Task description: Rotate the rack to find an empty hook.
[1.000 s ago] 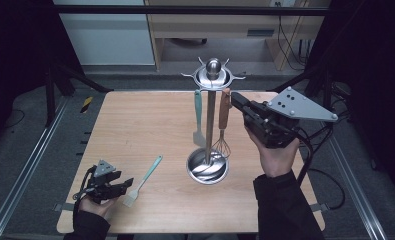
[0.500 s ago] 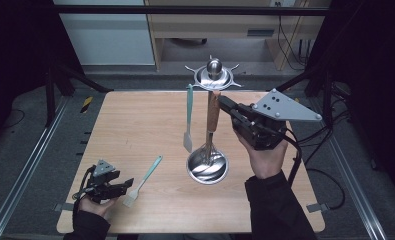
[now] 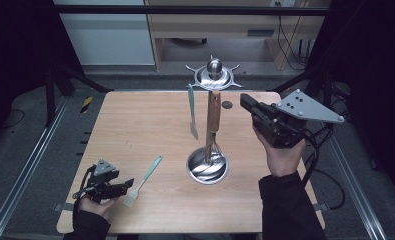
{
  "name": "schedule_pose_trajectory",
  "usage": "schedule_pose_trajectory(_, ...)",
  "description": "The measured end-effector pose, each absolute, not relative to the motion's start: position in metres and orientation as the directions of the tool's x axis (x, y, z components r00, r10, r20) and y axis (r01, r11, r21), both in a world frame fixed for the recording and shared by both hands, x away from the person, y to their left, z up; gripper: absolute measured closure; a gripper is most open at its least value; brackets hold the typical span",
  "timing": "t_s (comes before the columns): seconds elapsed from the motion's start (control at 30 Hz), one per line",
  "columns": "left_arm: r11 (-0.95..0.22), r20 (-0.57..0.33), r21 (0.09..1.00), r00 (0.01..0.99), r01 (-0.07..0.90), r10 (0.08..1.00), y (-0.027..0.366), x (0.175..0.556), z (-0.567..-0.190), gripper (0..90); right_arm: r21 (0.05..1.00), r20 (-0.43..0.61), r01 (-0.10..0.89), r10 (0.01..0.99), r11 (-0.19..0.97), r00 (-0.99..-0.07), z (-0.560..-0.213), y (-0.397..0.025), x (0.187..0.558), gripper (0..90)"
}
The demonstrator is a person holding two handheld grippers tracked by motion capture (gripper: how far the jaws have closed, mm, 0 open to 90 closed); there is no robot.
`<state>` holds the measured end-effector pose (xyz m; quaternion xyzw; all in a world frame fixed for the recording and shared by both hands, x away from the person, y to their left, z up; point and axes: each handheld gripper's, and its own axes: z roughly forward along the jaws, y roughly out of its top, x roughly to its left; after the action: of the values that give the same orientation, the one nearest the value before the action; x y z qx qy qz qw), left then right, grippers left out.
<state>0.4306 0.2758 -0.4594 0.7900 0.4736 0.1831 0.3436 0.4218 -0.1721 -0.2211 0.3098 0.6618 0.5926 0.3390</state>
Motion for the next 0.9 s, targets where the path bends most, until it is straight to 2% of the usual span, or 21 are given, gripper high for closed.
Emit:
schedule_pose_trajectory(0.37, -0.312, -0.043, 0.712, 0.482, 0.629, 0.875, 0.277, 0.432, -0.460, 32.0, 0.996, -0.072, 0.001, 0.829, 0.087, -0.555, -0.215, -0.180, 0.443, 90.0)
schedule_pose_trajectory(0.9, -0.308, -0.052, 0.708, 0.482, 0.636, 0.875, 0.277, 0.433, -0.462, 32.6, 0.994, -0.092, -0.012, 0.801, 0.105, -0.592, -0.214, -0.178, 0.440, 90.0)
